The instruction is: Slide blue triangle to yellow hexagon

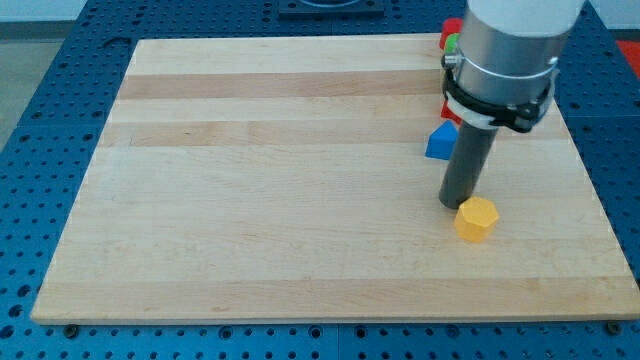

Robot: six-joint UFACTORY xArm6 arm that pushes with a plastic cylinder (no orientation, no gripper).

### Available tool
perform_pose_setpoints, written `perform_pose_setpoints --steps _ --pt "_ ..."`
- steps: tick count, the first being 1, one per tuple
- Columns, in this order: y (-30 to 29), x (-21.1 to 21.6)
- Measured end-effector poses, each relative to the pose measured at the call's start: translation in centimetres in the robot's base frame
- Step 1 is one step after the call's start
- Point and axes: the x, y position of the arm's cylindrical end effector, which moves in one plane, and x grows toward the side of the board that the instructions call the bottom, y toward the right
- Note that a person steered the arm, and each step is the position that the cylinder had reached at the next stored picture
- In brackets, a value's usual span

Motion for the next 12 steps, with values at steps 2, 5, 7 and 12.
perform_pose_setpoints --steps 2,5,7,12 --pt "3.0 2.6" --pt "-9.4 -7.8" --pt "-3.9 -12.8" --pt "5.6 -9.1"
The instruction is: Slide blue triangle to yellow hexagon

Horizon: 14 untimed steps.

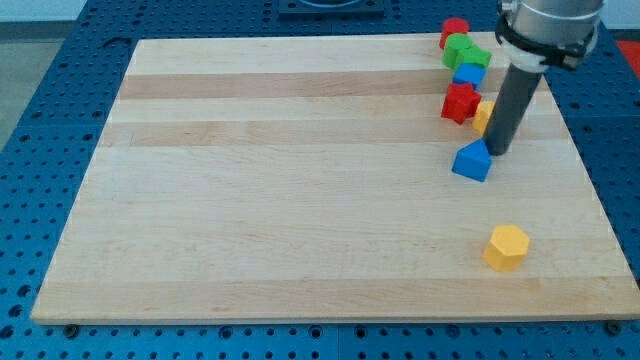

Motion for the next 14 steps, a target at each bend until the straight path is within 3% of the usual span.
perform_pose_setpoints --steps 1,2,3,5,6,9,11,12,14 --pt "-4.6 -0.7" --pt "-7.9 2.2" --pt "-6.3 5.3" --pt "-11.9 0.0" --pt "-11.2 -1.7" --pt "-4.7 5.7" --pt "-7.7 0.0" --pt "-3.6 0.7" --pt "-2.1 6.7"
